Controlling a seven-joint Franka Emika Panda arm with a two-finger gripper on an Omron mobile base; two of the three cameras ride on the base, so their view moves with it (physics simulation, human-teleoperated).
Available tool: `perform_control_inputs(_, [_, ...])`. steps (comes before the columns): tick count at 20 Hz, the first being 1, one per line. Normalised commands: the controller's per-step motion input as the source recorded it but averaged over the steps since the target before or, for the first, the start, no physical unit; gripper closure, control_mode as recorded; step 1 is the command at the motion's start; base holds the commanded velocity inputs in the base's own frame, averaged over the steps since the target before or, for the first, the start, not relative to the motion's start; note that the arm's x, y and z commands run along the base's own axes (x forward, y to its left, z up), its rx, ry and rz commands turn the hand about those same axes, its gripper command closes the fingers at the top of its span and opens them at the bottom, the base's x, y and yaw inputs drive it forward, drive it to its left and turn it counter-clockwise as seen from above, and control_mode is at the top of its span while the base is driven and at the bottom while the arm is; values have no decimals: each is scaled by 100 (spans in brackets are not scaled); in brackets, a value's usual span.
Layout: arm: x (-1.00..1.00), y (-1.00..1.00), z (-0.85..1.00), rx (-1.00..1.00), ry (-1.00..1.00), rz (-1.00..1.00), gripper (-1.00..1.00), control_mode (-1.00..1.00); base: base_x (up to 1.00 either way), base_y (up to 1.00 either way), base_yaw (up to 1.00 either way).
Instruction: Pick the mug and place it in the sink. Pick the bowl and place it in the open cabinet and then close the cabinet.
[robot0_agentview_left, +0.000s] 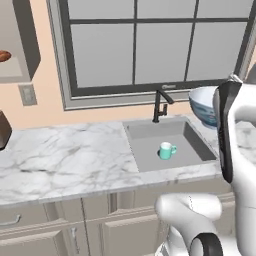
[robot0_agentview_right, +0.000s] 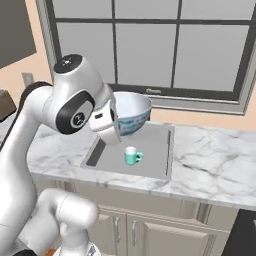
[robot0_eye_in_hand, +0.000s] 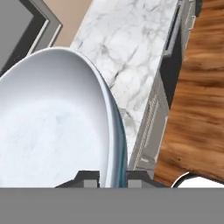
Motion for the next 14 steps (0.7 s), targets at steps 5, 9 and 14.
perform_control_inputs(5, [0,0,0,0,0,0,100,100,-84,47,3])
perform_control_inputs(9, [0,0,0,0,0,0,100,100,11,30,36])
perform_control_inputs(14, [0,0,0,0,0,0,100,100,14,-3,73])
